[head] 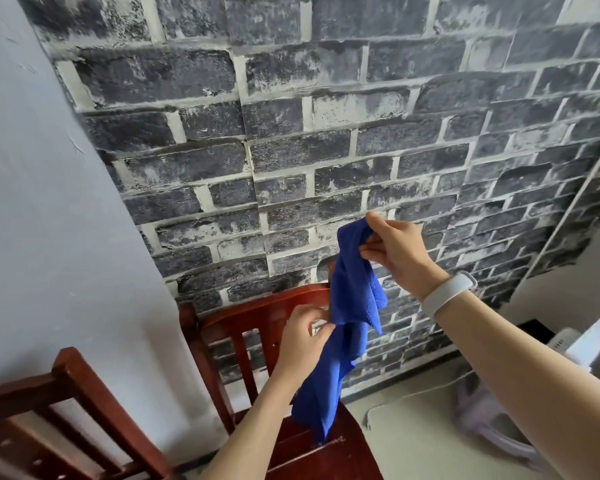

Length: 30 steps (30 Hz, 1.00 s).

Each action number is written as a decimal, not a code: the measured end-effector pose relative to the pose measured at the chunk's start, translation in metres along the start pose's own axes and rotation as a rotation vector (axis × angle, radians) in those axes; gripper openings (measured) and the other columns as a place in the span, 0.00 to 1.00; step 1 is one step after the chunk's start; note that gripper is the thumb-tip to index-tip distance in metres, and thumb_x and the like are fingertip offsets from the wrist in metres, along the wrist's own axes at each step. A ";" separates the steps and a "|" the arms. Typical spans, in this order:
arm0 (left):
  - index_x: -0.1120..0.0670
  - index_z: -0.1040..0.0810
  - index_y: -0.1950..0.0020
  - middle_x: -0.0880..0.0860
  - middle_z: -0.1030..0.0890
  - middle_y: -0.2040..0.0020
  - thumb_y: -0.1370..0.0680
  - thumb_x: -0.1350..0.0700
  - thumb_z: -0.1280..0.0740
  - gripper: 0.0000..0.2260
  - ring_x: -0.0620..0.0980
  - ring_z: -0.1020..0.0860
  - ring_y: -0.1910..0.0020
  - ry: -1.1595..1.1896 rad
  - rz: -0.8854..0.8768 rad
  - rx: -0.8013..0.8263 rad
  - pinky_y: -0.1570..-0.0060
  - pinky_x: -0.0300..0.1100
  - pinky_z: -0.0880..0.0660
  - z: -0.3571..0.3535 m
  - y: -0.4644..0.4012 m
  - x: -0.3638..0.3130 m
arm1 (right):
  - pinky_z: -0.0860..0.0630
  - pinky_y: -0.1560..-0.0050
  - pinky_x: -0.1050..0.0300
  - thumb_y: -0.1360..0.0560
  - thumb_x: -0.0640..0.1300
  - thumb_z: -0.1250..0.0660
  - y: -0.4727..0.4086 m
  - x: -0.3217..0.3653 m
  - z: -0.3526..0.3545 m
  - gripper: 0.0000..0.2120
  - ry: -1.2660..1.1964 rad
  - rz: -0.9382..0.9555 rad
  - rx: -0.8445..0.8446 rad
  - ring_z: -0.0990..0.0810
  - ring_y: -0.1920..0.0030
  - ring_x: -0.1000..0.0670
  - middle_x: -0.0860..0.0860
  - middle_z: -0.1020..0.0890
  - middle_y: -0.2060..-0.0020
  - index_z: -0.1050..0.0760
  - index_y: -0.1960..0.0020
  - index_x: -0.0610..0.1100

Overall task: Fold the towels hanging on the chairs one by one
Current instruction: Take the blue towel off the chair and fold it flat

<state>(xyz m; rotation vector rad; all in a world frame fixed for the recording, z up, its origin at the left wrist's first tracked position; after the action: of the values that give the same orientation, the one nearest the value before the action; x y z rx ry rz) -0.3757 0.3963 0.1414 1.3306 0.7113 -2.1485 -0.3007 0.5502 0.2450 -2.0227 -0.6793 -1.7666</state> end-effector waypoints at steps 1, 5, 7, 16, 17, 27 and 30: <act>0.43 0.26 0.59 0.42 0.24 0.53 0.25 0.63 0.35 0.13 0.47 0.24 0.48 0.016 -0.005 -0.002 0.47 0.40 0.29 0.001 -0.002 -0.002 | 0.26 0.77 0.66 0.24 0.45 0.37 -0.001 0.000 -0.002 0.15 -0.006 0.001 0.002 0.26 0.81 0.55 0.46 0.29 0.73 0.30 0.66 0.40; 0.52 0.29 0.56 0.51 0.22 0.58 0.21 0.63 0.43 0.08 0.48 0.21 0.59 0.294 0.163 -0.051 0.56 0.41 0.25 0.011 -0.006 0.004 | 0.22 0.69 0.65 0.23 0.42 0.38 -0.009 0.002 0.001 0.12 -0.155 0.006 -0.038 0.22 0.75 0.54 0.50 0.24 0.75 0.29 0.65 0.40; 0.53 0.30 0.55 0.54 0.21 0.58 0.20 0.61 0.44 0.07 0.48 0.19 0.64 0.421 0.249 -0.058 0.60 0.39 0.22 0.018 -0.006 0.007 | 0.21 0.61 0.63 0.23 0.38 0.39 -0.017 -0.011 0.007 0.07 -0.152 -0.025 -0.011 0.20 0.63 0.50 0.48 0.21 0.67 0.28 0.59 0.41; 0.58 0.29 0.48 0.54 0.22 0.59 0.19 0.59 0.44 0.06 0.46 0.20 0.70 0.191 0.281 0.055 0.68 0.38 0.21 0.031 -0.005 -0.003 | 0.25 0.56 0.68 0.26 0.29 0.38 0.077 -0.189 -0.005 0.17 0.479 -0.232 0.575 0.21 0.60 0.66 0.46 0.21 0.49 0.28 0.40 0.42; 0.57 0.28 0.50 0.54 0.22 0.60 0.19 0.59 0.44 0.06 0.45 0.20 0.71 0.210 0.285 0.059 0.69 0.38 0.21 0.031 -0.004 -0.004 | 0.25 0.54 0.67 0.26 0.30 0.37 0.083 -0.194 -0.013 0.17 0.483 -0.216 0.616 0.21 0.58 0.66 0.48 0.20 0.50 0.28 0.40 0.42; 0.54 0.25 0.54 0.54 0.19 0.58 0.20 0.58 0.41 0.06 0.50 0.20 0.61 0.380 0.431 -0.151 0.61 0.37 0.22 0.068 0.026 0.036 | 0.28 0.75 0.61 0.26 0.36 0.35 0.060 -0.152 -0.046 0.16 0.546 0.024 0.376 0.33 0.78 0.59 0.54 0.33 0.77 0.34 0.70 0.43; 0.52 0.23 0.54 0.53 0.18 0.55 0.23 0.55 0.35 0.03 0.50 0.20 0.54 0.196 0.390 0.010 0.54 0.41 0.24 0.044 0.048 0.053 | 0.25 0.74 0.65 0.26 0.34 0.36 0.052 -0.138 -0.055 0.19 0.551 0.047 0.377 0.31 0.79 0.60 0.52 0.36 0.76 0.39 0.72 0.43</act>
<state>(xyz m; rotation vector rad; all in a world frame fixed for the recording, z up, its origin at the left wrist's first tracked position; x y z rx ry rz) -0.3931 0.3239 0.1024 1.5549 0.4653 -1.7330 -0.3282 0.4606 0.1187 -1.2209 -0.7051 -1.8758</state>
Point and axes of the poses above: each hand's wrist, its own y-axis away from the middle knuckle, its own z-axis out of the back of the hand, x = y × z, the point moved 10 cm from there along -y, towards the middle knuckle
